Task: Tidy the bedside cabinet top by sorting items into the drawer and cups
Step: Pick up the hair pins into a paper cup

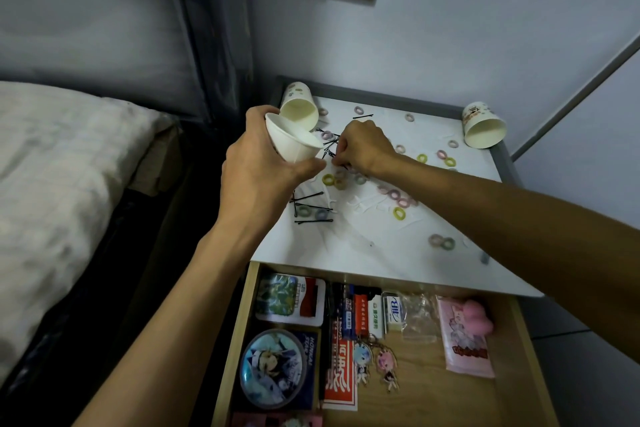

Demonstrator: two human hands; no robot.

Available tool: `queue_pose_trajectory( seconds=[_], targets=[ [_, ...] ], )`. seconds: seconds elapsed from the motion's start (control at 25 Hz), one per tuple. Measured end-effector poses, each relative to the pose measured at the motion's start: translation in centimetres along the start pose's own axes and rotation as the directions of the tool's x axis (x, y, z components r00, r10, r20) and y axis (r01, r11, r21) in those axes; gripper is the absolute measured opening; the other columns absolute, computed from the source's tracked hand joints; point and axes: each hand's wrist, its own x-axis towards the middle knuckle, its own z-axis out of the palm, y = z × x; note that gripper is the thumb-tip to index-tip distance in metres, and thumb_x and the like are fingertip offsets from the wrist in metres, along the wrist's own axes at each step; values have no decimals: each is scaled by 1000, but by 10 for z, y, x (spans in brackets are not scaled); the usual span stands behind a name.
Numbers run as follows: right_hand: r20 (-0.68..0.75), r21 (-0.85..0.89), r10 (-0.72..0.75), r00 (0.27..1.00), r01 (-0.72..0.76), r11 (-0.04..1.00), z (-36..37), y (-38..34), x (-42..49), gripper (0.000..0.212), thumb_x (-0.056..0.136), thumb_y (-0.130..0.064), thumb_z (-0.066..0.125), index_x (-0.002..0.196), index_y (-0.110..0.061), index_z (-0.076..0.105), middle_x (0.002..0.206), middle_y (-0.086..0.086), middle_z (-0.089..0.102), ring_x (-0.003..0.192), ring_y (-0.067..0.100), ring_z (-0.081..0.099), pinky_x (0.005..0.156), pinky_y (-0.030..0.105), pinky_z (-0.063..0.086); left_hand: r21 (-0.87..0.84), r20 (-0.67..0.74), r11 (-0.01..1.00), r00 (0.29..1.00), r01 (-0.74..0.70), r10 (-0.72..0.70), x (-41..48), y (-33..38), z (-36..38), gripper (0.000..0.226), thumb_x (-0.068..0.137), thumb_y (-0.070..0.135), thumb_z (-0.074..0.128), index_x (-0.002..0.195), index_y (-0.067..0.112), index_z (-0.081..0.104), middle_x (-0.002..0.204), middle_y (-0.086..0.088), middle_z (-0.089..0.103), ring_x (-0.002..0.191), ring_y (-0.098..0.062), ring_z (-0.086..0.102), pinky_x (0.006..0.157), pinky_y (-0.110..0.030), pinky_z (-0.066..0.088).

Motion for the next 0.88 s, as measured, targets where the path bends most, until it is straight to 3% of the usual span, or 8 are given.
queue_pose_trajectory(
  seconds=[0.16, 0.36, 0.44, 0.64, 0.88],
  targets=[
    [39, -81, 38, 999, -35, 996, 0, -9, -2, 18, 82, -20, 71, 94, -8, 68, 90, 10, 65, 86, 30, 63, 70, 31, 48, 4, -3, 1000, 1000, 7, -7, 1, -3, -1, 73, 66, 34, 87, 126, 24, 45, 99, 12, 54, 90, -12, 56, 74, -24, 47],
    [121, -153, 64, 991, -45, 987, -5, -3, -11, 15, 87, -16, 62, 77, -10, 52, 85, 9, 56, 79, 29, 54, 65, 30, 38, 10, 6, 1000, 1000, 6, -6, -1, -1, 0, 75, 67, 34, 86, 128, 23, 44, 103, 10, 54, 92, -13, 55, 75, -25, 47],
    [119, -120, 65, 991, -51, 992, -3, 3, -11, 14, 86, -12, 58, 72, -10, 55, 86, 11, 62, 79, 30, 59, 64, 30, 41, 19, 14, 1000, 1000, 4, -4, -2, 0, 1, 75, 68, 34, 86, 129, 23, 44, 104, 9, 53, 93, -15, 55, 77, -29, 50],
    [94, -10, 61, 994, -61, 998, -3, 12, -10, 10, 84, -15, 69, 91, -8, 73, 93, 11, 71, 87, 27, 65, 74, 32, 53, 17, 19, 1000, 1000, 0, 0, -3, 1, 4, 78, 67, 35, 86, 131, 23, 43, 108, 9, 53, 96, -15, 57, 81, -33, 54],
    [46, -117, 55, 997, -49, 992, -5, 7, -10, 12, 80, -19, 72, 89, -10, 71, 89, 10, 68, 82, 30, 64, 72, 33, 53, 5, 15, 1000, 1000, 12, -12, -2, 1, 3, 75, 66, 35, 87, 127, 24, 45, 107, 7, 58, 95, -17, 60, 81, -39, 56]
  ],
)
